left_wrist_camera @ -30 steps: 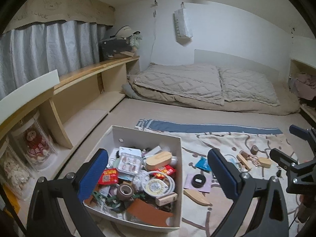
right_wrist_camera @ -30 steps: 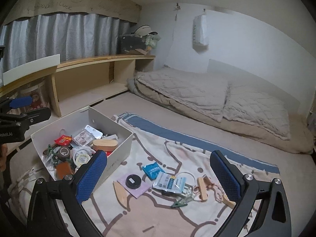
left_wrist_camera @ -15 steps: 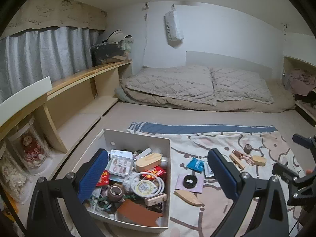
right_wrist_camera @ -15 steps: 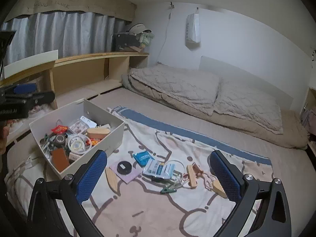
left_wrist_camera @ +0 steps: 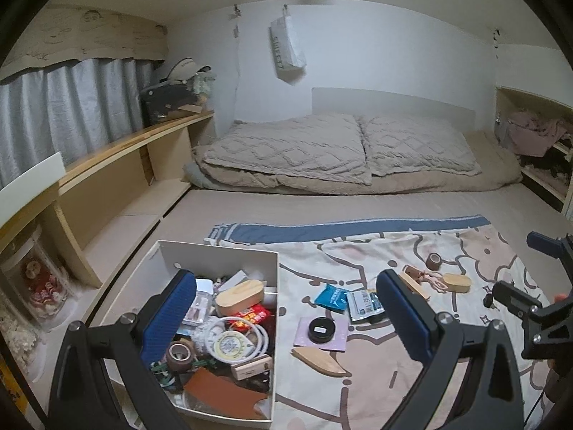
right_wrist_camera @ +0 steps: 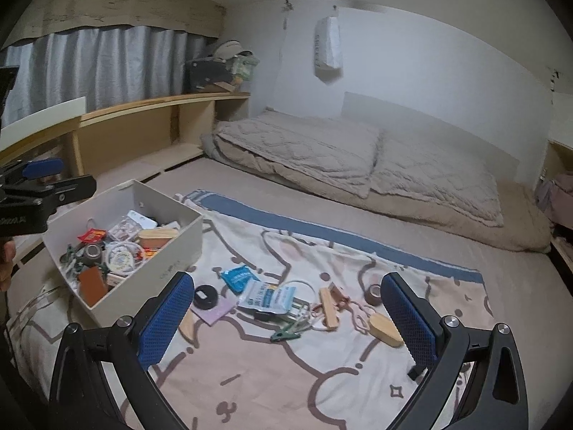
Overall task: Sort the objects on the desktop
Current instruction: 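Withdraw both tools from the box and move back over the blanket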
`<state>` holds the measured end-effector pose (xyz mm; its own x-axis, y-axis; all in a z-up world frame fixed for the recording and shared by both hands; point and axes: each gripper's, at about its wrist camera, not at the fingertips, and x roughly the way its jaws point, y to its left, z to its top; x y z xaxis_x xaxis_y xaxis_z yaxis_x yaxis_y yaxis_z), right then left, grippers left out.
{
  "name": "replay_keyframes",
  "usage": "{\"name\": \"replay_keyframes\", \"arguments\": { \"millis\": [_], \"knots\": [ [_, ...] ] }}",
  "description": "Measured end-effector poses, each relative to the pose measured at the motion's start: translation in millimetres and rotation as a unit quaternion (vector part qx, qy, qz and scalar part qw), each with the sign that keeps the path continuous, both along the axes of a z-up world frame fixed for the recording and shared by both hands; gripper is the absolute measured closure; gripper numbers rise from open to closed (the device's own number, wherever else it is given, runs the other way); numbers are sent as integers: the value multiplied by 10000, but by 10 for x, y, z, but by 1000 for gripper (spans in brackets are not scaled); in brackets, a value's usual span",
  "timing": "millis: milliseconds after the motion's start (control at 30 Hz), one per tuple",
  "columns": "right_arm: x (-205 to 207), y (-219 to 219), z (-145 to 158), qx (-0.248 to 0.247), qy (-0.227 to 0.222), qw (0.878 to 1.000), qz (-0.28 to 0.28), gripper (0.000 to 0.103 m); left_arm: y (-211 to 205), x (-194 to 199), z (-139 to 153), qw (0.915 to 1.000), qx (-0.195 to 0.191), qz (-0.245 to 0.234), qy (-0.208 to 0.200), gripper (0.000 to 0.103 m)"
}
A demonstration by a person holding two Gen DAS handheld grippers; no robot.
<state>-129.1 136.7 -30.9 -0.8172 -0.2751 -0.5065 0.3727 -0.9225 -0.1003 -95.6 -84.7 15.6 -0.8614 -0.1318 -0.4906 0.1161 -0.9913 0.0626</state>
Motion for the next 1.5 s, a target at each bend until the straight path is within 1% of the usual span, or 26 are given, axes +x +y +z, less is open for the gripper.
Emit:
{"name": "replay_keyframes", "arguments": {
  "millis": [167,267,433,533,633,733,867,967,1100,1133,1167,1200,1267,1333,1400,1433,1500],
  "knots": [
    [-85,176,-49,-128,-124,9996,-237,0,109,-128,-86,9999,-6,-89,-121,2],
    [-176,308,-104,-201,-288,9984,-452,0,151,-206,-142,9998,46,-98,-196,2],
    [-288,479,-195,-120,-380,9965,-741,0,280,-377,-293,9987,147,-161,-451,2],
    [-343,551,-249,0,-441,9947,-927,0,407,-466,-400,9978,51,-269,-599,2],
    [-391,643,-292,131,-481,9923,-1138,0,533,-519,-472,9970,-70,-409,-655,2],
    [-442,769,-321,9,-616,9899,-1275,0,643,-553,-533,9951,-68,-656,-740,2],
    [-512,939,-373,-180,-789,9860,-1458,0,763,-604,-605,9928,-113,-859,-831,2],
    [-590,1022,-481,-216,-990,9816,-1618,0,845,-653,-709,9898,-189,-1000,-997,2],
    [-685,1026,-614,-266,-1274,9784,-1607,1,933,-704,-876,9853,-316,-1094,-1275,2],
    [-719,1015,-649,-294,-1340,9776,-1597,4,947,-711,-925,9839,-378,-1112,-1345,2],
    [-755,999,-681,-314,-1396,9768,-1593,10,958,-715,-971,9827,-452,-1123,-1403,2],
    [-786,984,-712,-323,-1444,9761,-1592,13,967,-717,-1012,9814,-521,-1140,-1451,2],
    [-855,929,-784,-359,-1584,9747,-1535,17,972,-719,-1076,9789,-628,-1189,-1537,2],
    [-912,843,-853,-300,-1686,9750,-1414,26,969,-714,-1123,9769,-733,-1233,-1584,2],
    [-976,741,-935,-200,-1797,9749,-1296,44,962,-699,-1179,9744,-881,-1282,-1620,2],
    [-995,713,-963,-195,-1845,9746,-1250,48,958,-695,-1203,9734,-942,-1295,-1638,2],
    [-1050,623,-1039,-169,-1941,9740,-1157,60,938,-683,-1265,9702,-1063,-1343,-1711,2]
  ]
}}
